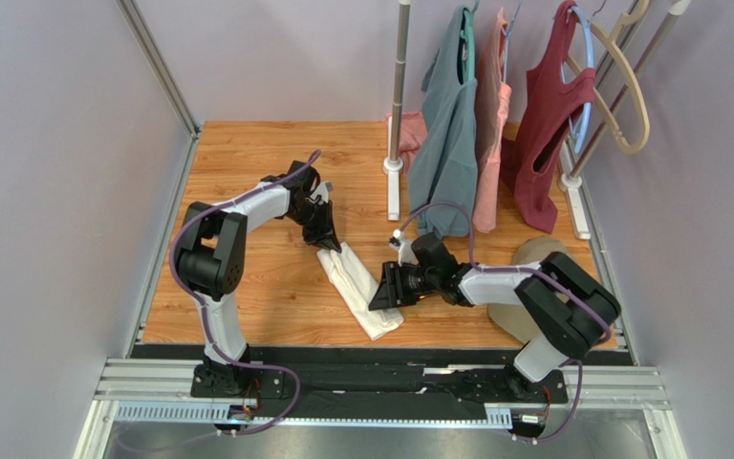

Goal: Fold the napkin into a case and place the utensils inside
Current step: Fold the 2/3-rectangle-folded napkin at the center of the board.

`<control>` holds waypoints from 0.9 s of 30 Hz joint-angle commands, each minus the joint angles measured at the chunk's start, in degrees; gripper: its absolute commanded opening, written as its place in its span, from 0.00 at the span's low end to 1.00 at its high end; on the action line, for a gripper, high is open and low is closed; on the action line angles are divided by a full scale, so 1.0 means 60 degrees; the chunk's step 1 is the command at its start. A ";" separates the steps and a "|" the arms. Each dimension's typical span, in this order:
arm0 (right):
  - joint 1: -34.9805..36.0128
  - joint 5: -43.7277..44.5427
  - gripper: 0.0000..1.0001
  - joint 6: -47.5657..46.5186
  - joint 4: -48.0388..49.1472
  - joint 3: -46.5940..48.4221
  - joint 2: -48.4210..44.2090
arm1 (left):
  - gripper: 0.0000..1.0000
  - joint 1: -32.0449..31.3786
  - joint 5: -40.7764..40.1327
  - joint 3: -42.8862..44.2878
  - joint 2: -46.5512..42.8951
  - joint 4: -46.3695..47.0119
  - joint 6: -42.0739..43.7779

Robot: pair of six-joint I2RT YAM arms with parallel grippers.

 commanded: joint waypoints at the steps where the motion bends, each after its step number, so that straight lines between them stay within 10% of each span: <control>1: 0.0068 0.1745 0.57 -0.1176 -0.3672 0.1416 -0.1167 | 0.00 0.0183 -0.0002 -0.0200 -0.0429 0.0766 -0.0113; 10: 0.0054 0.2144 0.64 -0.1252 -0.3073 0.3911 0.0720 | 0.00 0.0183 0.0291 -0.0318 -0.0619 0.0781 -0.0157; 22: 0.0053 0.1469 0.24 -0.0547 -0.0218 0.3224 0.2288 | 0.00 0.0183 0.0657 -0.0522 -0.0575 0.1045 -0.0317; 27: 0.0039 0.1396 0.18 -0.0255 0.0061 0.3180 0.2772 | 0.19 0.0198 0.0497 -0.0728 -0.0926 0.1411 -0.0699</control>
